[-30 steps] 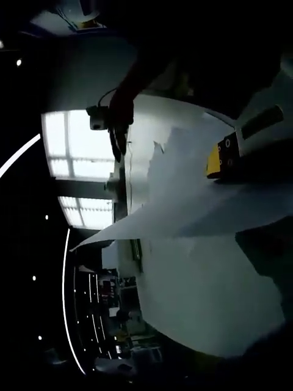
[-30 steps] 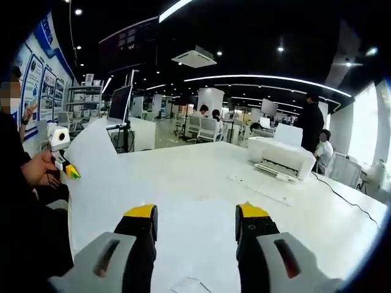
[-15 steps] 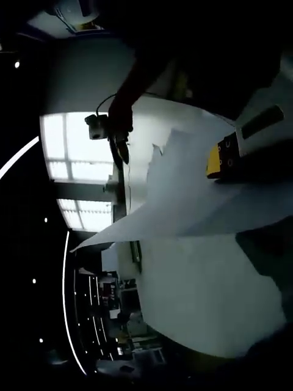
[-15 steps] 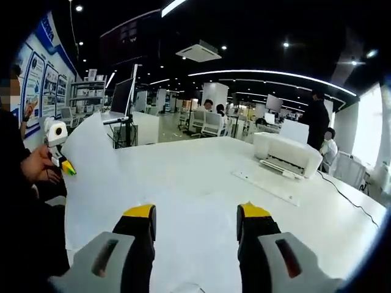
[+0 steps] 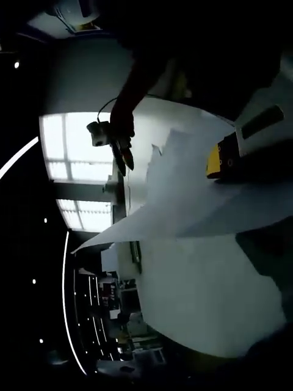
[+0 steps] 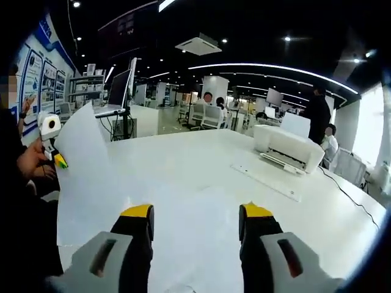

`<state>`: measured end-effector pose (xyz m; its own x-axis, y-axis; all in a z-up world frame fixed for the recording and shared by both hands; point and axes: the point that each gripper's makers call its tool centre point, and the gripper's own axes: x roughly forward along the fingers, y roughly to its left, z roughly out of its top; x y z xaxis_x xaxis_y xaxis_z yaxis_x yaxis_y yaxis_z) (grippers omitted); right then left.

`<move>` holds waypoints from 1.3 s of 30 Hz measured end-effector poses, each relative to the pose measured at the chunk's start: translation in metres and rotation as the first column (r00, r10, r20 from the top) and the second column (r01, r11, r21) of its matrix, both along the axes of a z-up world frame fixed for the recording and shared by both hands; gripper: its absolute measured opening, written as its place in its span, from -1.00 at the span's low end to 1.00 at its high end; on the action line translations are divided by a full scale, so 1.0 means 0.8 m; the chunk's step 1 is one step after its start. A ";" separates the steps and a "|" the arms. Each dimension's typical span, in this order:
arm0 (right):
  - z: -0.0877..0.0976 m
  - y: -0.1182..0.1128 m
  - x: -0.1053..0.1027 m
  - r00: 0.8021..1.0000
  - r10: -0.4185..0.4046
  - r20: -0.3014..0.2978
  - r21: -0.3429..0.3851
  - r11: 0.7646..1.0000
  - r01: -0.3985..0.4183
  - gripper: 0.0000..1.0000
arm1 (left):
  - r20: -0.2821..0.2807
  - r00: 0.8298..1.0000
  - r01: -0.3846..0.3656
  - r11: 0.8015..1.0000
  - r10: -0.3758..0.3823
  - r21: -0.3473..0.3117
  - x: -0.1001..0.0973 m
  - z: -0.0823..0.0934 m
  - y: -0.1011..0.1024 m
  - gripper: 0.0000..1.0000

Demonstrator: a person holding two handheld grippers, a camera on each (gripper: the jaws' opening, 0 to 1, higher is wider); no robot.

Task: Organize the stack of printing papers by aligning and flattening the scattered papers on the table

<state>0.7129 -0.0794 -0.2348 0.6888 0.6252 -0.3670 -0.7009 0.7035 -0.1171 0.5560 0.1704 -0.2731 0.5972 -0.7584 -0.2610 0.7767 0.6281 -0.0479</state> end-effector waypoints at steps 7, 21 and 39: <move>-0.012 0.002 0.012 1.000 0.001 -0.018 -0.007 1.000 -0.001 0.06 | -0.004 1.000 0.000 1.000 0.000 0.003 0.000 -0.001 0.000 -0.81; -0.022 0.001 0.027 1.000 -0.001 -0.028 -0.007 1.000 0.001 0.06 | 0.000 1.000 0.002 1.000 -0.002 0.009 0.000 0.001 0.002 -0.81; -0.045 -0.001 0.051 0.998 -0.010 -0.055 0.010 1.000 0.011 0.08 | -0.005 1.000 0.003 1.000 -0.003 0.015 -0.002 0.000 0.000 -0.81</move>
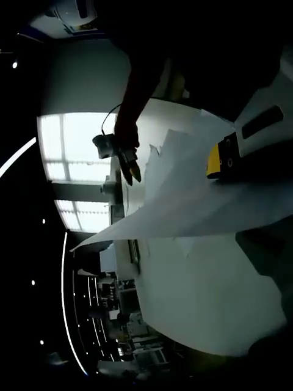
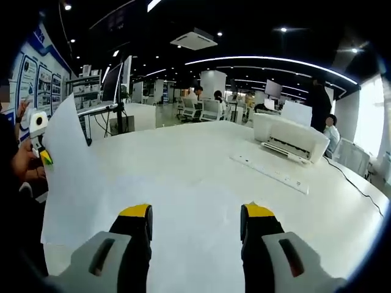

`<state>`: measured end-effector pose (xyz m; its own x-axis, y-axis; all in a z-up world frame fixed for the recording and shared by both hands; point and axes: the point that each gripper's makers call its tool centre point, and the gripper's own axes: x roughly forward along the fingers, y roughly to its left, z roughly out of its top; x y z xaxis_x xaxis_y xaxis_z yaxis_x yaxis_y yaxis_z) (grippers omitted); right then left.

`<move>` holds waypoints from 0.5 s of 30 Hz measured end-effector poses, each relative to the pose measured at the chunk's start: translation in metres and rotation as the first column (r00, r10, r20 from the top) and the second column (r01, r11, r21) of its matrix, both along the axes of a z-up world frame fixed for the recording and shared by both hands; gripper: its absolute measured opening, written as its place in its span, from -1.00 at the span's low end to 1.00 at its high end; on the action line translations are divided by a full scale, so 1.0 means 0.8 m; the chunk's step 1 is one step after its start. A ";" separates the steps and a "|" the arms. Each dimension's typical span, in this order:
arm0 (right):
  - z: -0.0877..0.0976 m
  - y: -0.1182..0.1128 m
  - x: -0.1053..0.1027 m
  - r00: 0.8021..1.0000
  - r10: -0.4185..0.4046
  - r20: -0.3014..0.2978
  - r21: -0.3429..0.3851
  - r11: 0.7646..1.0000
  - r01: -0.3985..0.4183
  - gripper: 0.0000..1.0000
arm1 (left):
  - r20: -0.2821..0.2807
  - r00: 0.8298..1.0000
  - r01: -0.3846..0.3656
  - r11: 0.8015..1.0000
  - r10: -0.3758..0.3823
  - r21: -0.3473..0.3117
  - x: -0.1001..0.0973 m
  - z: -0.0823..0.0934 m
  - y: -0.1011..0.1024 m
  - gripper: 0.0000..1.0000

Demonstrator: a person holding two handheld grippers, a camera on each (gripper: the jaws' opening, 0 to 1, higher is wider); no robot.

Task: Organize the stack of printing papers by aligning and flattening the scattered papers on the table

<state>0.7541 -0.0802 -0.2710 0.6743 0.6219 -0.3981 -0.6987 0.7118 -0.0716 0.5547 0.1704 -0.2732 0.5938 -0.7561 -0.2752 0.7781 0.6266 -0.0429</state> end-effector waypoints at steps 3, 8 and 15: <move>-0.001 0.001 0.003 1.000 0.000 0.004 0.006 1.000 0.000 0.10 | 0.000 1.000 0.001 1.000 -0.001 -0.001 0.000 0.000 0.000 -0.81; -0.004 0.000 0.010 1.000 -0.008 0.007 0.023 1.000 0.008 0.11 | -0.001 1.000 0.003 1.000 -0.003 0.001 0.000 0.000 -0.002 -0.81; -0.013 0.002 0.016 1.000 -0.013 0.000 0.024 1.000 0.013 0.13 | -0.005 1.000 0.000 1.000 0.000 0.000 0.000 -0.002 0.000 -0.81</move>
